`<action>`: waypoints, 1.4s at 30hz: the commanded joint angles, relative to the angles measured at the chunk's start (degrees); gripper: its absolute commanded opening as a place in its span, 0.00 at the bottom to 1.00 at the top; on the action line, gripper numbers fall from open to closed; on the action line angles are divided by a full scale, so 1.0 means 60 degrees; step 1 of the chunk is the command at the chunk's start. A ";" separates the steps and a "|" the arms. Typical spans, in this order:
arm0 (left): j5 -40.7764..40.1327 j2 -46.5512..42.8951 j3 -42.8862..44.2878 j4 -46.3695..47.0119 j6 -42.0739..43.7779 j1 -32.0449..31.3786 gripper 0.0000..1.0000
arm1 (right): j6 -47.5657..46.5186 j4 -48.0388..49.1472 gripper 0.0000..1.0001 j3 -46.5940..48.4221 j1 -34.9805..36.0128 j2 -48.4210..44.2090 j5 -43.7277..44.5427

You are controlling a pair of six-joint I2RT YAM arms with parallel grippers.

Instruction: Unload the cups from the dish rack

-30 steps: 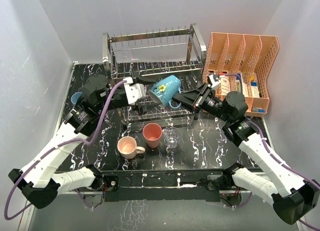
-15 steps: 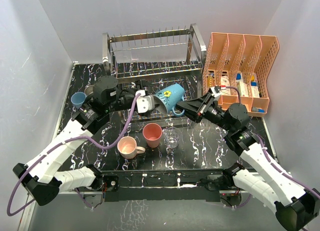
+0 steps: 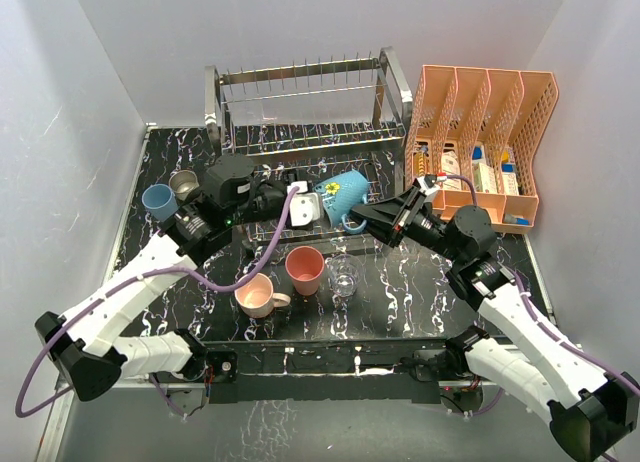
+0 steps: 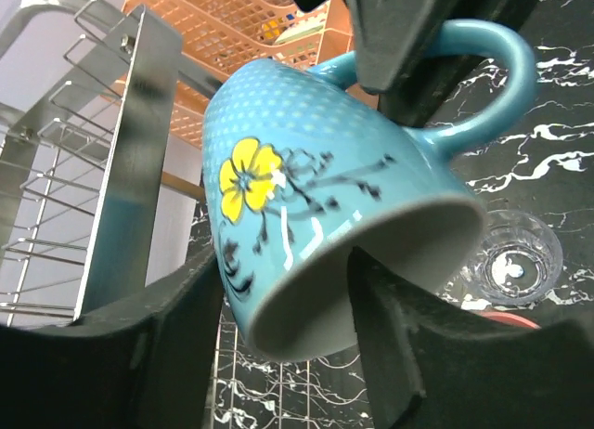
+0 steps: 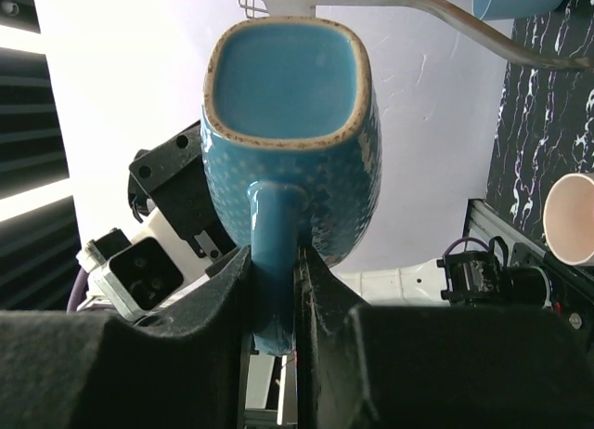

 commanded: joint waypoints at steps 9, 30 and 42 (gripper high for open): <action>-0.0081 0.1082 0.0761 0.0311 -0.0946 -0.0450 0.00 | -0.0828 0.0596 0.21 -0.0511 0.0009 -0.0116 -0.0156; -0.1584 0.6172 0.4835 -0.4377 -0.0355 -0.1600 0.00 | -0.7948 -0.8373 0.98 0.1590 -0.3730 -0.0819 0.4584; -0.2631 0.8609 0.7084 -0.5387 -0.0156 -0.2369 0.00 | -0.8858 -0.8576 0.98 0.1534 -0.3816 -0.0328 0.7371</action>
